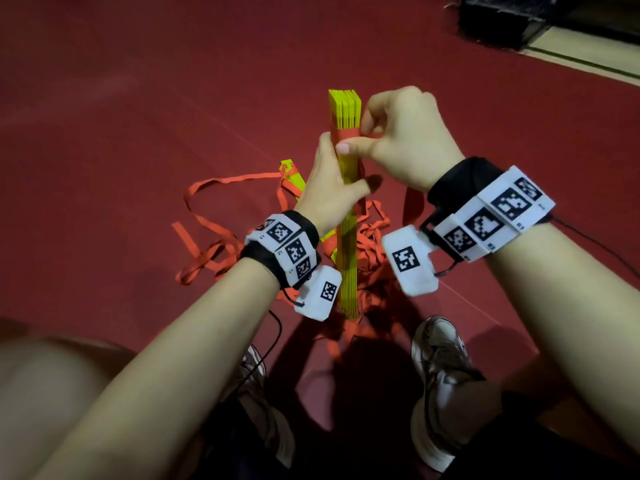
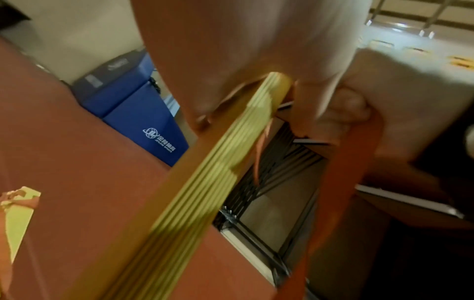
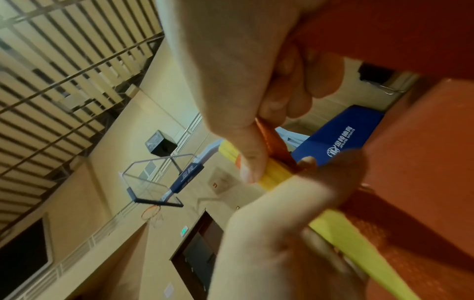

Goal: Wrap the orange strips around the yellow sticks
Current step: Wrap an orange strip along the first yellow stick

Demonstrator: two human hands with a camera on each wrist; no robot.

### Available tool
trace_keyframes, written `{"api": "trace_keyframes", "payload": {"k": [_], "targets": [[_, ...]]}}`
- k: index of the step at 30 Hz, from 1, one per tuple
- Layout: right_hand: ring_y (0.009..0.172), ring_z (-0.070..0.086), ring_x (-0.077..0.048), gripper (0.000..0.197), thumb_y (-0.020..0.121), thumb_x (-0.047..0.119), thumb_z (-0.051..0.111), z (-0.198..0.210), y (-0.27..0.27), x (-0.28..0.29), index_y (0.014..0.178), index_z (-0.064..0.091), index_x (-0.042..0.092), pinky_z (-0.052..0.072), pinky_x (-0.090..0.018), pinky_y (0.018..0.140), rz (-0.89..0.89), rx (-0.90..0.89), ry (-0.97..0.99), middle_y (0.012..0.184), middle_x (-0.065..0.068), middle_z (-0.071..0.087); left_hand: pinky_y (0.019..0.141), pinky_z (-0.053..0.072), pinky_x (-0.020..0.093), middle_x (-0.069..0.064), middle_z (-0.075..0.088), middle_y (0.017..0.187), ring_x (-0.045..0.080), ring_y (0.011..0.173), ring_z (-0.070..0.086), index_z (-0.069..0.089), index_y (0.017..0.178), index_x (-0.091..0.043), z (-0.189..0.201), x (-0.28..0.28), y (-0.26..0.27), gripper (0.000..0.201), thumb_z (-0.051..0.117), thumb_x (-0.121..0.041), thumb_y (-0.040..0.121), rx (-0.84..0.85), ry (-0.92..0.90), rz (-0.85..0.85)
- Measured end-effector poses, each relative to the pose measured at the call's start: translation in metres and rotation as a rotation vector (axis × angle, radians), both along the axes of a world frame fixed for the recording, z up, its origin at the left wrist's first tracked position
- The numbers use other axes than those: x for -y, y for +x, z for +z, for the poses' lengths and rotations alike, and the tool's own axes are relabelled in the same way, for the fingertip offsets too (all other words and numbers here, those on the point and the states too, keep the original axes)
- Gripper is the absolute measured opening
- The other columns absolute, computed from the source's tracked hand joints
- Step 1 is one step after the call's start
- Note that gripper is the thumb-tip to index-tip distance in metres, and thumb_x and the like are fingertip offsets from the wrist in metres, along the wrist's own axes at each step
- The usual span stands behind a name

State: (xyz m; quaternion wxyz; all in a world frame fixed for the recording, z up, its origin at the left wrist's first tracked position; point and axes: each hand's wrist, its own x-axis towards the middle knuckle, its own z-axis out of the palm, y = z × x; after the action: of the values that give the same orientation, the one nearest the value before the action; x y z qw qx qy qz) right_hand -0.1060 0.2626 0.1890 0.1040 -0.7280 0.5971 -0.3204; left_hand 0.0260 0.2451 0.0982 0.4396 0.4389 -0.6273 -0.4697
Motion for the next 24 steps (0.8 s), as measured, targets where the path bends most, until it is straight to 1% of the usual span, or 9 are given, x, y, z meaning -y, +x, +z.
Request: {"api": "trace_keyframes", "payload": {"k": [2,5,8,11,12,15,18,21,24], "targets": [[0.053,0.044,-0.008,0.037,0.071,0.046,0.083,0.000,-0.006,0.002,0.068,0.058,0.019,0.041,-0.031,0.062,0.021,0.061,0.001,0.056,0.010,0.050,0.087,0.053,0.039,0.014,0.061,0.111,0.026,0.100,0.061,0.049,0.117,-0.014,0.008,0.000,0.004,0.062,0.076,-0.023,0.062,-0.131,0.026,-0.060],[0.051,0.044,-0.010,0.038,0.071,0.045,0.085,-0.001,-0.011,0.005,0.068,0.061,0.016,0.041,-0.031,0.059,0.053,0.098,0.011,0.056,0.002,0.058,0.077,0.045,0.037,0.016,0.060,0.102,0.026,0.090,0.057,0.062,0.111,-0.012,0.020,0.004,0.015,0.050,0.068,-0.014,0.061,-0.330,0.144,-0.181],[0.050,0.040,-0.007,0.037,0.071,0.044,0.086,-0.002,-0.016,0.009,0.068,0.060,0.018,0.036,-0.027,0.057,0.066,0.135,0.038,0.054,0.005,0.054,0.073,0.051,0.024,-0.003,0.068,0.083,0.009,0.076,0.064,0.063,0.107,-0.010,0.020,0.009,0.028,0.027,0.066,0.000,0.082,-0.303,0.186,-0.233],[0.051,0.042,-0.007,0.035,0.071,0.043,0.086,-0.004,-0.019,0.011,0.067,0.059,0.021,0.036,-0.026,0.059,0.034,0.129,0.046,0.055,0.009,0.051,0.067,0.052,0.016,-0.010,0.072,0.077,0.001,0.070,0.065,0.062,0.116,-0.003,0.017,0.009,0.031,0.030,0.068,0.006,0.088,-0.242,0.106,-0.180],[0.054,0.044,-0.008,0.035,0.072,0.045,0.085,-0.005,-0.018,0.011,0.067,0.059,0.022,0.037,-0.027,0.061,0.019,0.113,0.041,0.056,0.009,0.052,0.066,0.052,0.016,-0.010,0.073,0.078,0.002,0.071,0.067,0.062,0.116,-0.003,0.016,0.008,0.031,0.032,0.071,0.005,0.086,-0.235,0.083,-0.141],[0.063,0.051,-0.015,0.035,0.074,0.047,0.080,-0.007,-0.015,0.011,0.065,0.056,0.022,0.039,-0.029,0.066,-0.013,0.071,0.020,0.060,0.009,0.055,0.076,0.058,0.029,-0.004,0.077,0.088,0.012,0.085,0.072,0.066,0.111,-0.010,0.013,0.010,0.030,0.034,0.077,0.001,0.081,-0.253,0.057,-0.067],[0.071,0.055,-0.021,0.030,0.076,0.046,0.073,-0.008,-0.010,0.009,0.069,0.057,0.021,0.044,-0.034,0.069,-0.015,0.015,-0.011,0.066,0.005,0.058,0.080,0.059,0.033,-0.005,0.077,0.089,0.012,0.087,0.072,0.069,0.107,-0.016,0.012,0.009,0.028,0.032,0.078,-0.002,0.080,-0.233,0.025,-0.029],[0.072,0.057,-0.028,0.031,0.078,0.044,0.068,-0.009,-0.004,0.006,0.073,0.059,0.015,0.049,-0.040,0.072,0.015,-0.008,-0.027,0.068,-0.004,0.061,0.078,0.059,0.039,-0.009,0.075,0.079,0.011,0.079,0.068,0.071,0.093,-0.024,0.013,0.004,0.018,0.025,0.078,-0.009,0.074,-0.142,-0.011,0.043],[0.067,0.052,-0.032,0.042,0.077,0.054,0.063,-0.015,0.007,0.004,0.068,0.052,0.015,0.049,-0.043,0.072,0.029,-0.065,-0.046,0.065,-0.004,0.057,0.067,0.054,0.048,0.004,0.070,0.077,0.021,0.074,0.062,0.066,0.078,-0.021,0.009,-0.001,0.006,0.015,0.065,-0.024,0.063,-0.034,-0.070,0.169]]}}
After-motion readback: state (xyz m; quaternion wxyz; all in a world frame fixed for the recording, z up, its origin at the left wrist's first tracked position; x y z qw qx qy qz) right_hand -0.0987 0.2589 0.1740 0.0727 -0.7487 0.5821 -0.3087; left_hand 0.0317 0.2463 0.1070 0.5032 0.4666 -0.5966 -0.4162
